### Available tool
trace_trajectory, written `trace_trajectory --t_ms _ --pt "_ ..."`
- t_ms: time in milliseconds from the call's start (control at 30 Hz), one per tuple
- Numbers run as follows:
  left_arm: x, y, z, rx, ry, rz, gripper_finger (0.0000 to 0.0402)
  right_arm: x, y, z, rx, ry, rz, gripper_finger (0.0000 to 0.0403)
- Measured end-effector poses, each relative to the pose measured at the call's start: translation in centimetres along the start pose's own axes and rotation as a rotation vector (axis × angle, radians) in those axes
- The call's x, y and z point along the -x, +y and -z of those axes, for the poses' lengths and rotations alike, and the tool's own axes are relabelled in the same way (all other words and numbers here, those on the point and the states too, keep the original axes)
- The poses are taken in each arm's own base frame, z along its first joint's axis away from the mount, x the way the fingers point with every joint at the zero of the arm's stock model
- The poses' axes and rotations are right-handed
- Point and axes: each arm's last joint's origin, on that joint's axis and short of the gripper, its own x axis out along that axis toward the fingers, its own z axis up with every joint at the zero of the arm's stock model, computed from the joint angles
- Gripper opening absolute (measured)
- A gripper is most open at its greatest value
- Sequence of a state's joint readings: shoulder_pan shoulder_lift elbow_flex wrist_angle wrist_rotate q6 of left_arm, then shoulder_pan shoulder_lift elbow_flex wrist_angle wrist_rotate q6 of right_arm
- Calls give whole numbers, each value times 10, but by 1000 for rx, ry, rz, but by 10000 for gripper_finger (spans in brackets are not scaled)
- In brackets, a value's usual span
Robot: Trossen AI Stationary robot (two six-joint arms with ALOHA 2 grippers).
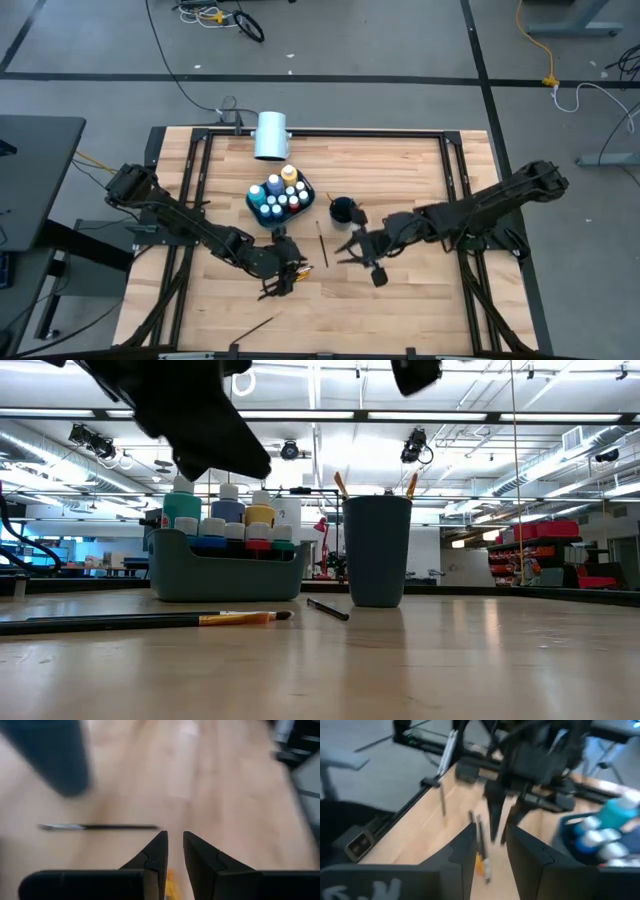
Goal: Pick & Place Paint Supplies
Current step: Put the silver paint brush on the left into the cup
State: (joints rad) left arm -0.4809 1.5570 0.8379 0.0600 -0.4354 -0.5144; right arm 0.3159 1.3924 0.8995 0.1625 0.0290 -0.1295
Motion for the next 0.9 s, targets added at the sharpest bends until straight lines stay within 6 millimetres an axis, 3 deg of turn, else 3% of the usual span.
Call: trace_trajectory --t_ms 133,267,467,900 --pt "3 -10 5 38 79 148 66 -7 13 25 66 21 -50 109" --pt "9 -20 12 62 118 194 66 -8 14 35 101 47 -48 109" --pt "14 -35 28 118 165 207 66 -8 14 35 76 48 -46 109" --pt "-10 -46 75 237 441 219 66 -8 14 37 74 74 -53 109"
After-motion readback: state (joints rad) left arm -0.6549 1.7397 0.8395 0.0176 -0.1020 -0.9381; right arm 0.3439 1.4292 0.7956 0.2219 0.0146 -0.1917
